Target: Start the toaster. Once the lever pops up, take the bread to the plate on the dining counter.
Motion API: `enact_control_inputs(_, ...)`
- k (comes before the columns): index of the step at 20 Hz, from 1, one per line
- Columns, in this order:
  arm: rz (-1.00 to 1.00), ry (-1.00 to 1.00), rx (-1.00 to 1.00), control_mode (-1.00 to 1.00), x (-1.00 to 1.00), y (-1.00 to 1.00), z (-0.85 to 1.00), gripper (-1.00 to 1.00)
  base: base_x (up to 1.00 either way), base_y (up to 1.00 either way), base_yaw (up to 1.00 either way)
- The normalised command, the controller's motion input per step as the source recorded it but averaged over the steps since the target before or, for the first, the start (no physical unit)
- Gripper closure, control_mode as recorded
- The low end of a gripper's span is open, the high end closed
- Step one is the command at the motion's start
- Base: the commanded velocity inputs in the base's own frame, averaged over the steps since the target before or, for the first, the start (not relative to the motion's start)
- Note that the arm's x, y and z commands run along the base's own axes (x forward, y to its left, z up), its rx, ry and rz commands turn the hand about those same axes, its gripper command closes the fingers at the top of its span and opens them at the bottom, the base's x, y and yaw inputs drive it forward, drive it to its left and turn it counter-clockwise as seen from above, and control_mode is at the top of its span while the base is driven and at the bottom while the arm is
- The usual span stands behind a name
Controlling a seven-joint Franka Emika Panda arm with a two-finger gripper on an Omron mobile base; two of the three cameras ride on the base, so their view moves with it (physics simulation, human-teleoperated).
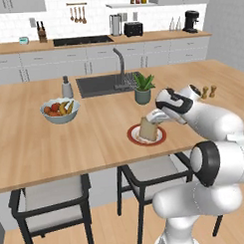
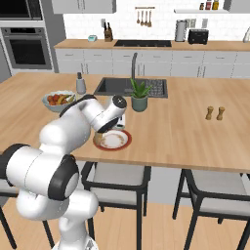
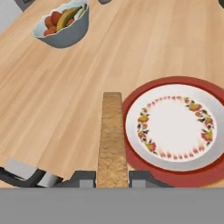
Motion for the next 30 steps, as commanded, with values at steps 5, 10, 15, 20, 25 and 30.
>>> enact_control_inputs(5, -0.03, 0.00, 0.00, -1.00, 0.15, 0.00, -0.41, 1.00, 0.00, 0.00, 0.00)
enact_control_inputs(10, 0.00, 0.00, 0.00, -1.00, 0.02, 0.00, -0.24, 1.00, 0.00, 0.00, 0.00)
enact_control_inputs(15, 0.00, 0.00, 0.01, -1.00, 0.33, 0.00, 0.00, 1.00, 0.00, 0.00, 0.00)
enact_control_inputs(20, 0.00, 0.00, 0.02, -1.00, 0.31, 0.00, 0.00, 1.00, 0.00, 0.00, 0.00)
enact_control_inputs(25, 0.00, 0.00, 0.01, -1.00, 0.07, -0.07, -0.13, 1.00, 0.00, 0.00, 0.00)
enact_control_inputs(30, 0.00, 0.00, 0.00, -1.00, 0.00, -0.17, -0.37, 1.00, 0.00, 0.00, 0.00)
